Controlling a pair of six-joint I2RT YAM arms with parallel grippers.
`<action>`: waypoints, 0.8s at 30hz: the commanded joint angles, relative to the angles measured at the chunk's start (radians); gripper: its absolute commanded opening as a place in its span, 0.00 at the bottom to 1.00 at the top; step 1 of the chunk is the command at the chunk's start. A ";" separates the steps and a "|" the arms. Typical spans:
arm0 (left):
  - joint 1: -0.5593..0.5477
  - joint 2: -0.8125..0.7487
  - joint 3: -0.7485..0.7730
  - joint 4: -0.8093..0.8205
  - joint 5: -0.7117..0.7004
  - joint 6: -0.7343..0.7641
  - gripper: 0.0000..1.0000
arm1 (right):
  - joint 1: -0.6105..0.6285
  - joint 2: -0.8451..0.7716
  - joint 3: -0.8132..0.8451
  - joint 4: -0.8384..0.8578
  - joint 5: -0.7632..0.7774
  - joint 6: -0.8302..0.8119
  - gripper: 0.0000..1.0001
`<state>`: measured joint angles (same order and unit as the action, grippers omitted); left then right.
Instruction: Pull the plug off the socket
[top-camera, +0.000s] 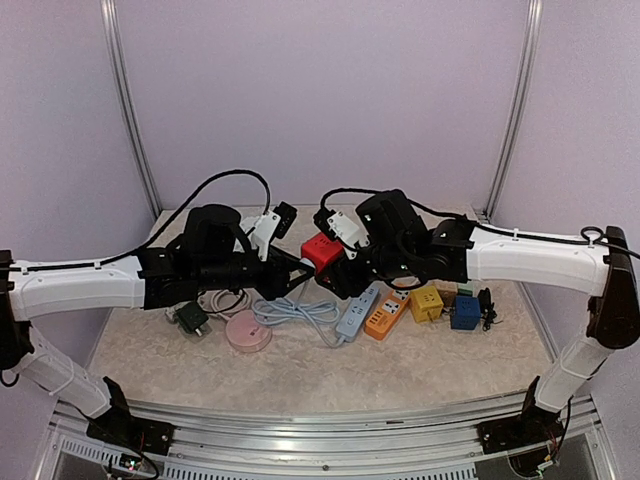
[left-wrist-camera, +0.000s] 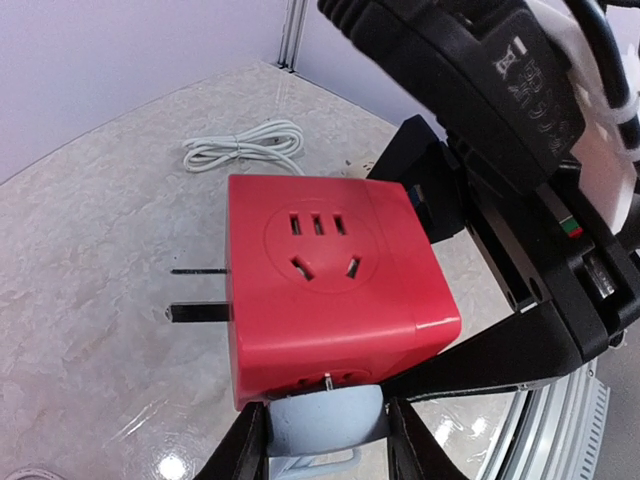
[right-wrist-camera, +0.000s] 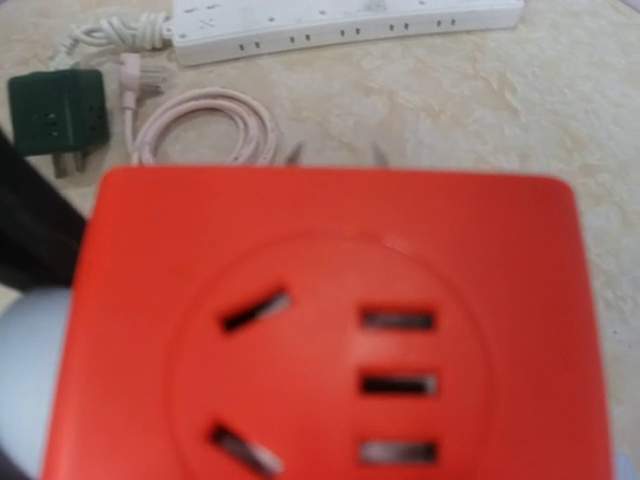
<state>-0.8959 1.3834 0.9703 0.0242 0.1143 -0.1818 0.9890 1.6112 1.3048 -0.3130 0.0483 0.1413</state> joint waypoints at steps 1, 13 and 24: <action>-0.009 0.034 -0.005 0.044 -0.132 -0.028 0.14 | 0.050 0.006 0.064 0.056 -0.017 0.038 0.00; 0.002 0.043 0.003 0.045 -0.146 -0.028 0.39 | 0.068 -0.005 0.065 0.086 -0.045 0.035 0.00; 0.002 0.059 0.018 0.050 -0.150 -0.022 0.37 | 0.090 0.002 0.078 0.081 -0.056 0.013 0.00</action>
<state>-0.9096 1.4086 0.9710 0.0402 0.0395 -0.2123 1.0130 1.6264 1.3159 -0.3248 0.1108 0.1749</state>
